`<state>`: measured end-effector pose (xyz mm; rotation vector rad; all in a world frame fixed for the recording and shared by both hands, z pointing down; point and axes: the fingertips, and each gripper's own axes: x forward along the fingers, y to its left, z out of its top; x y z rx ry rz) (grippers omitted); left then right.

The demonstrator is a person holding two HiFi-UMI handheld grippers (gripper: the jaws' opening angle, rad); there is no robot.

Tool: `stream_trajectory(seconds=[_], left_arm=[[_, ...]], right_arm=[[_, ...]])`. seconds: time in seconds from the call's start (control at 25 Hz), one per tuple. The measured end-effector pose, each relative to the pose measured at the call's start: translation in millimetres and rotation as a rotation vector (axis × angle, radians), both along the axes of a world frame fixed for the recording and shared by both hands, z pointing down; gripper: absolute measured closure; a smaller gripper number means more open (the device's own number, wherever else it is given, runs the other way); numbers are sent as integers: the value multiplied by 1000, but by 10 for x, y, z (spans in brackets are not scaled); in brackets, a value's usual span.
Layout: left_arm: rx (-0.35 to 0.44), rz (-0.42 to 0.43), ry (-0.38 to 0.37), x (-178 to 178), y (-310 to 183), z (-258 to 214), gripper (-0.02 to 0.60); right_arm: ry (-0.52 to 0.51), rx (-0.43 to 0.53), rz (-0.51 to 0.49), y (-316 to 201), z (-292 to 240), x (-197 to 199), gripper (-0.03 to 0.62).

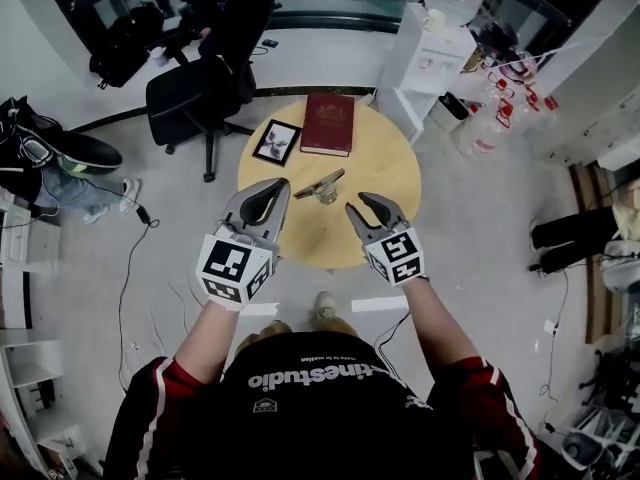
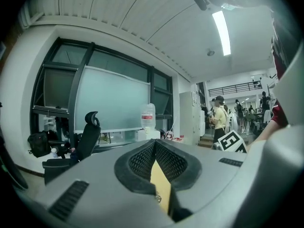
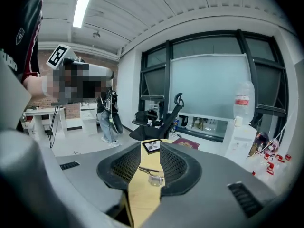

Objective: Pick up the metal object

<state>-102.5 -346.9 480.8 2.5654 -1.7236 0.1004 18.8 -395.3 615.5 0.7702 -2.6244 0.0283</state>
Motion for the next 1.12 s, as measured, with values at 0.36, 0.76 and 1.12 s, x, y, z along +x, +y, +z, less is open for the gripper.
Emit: stream_trajectory(seconds=[0.36,0.76,1.12], left_arm=[[-17,-78,6,91,-132,125,565],[-26,-139,-4,106,-198,324,565],[-16,-179,-18,23,-305,452,565]], right_arm=[[112,-32,-108,-230,653,-30,456],[209,-26,-214,-404,1214,-173,453],[315,12,-291,-628,1634,-274,447]])
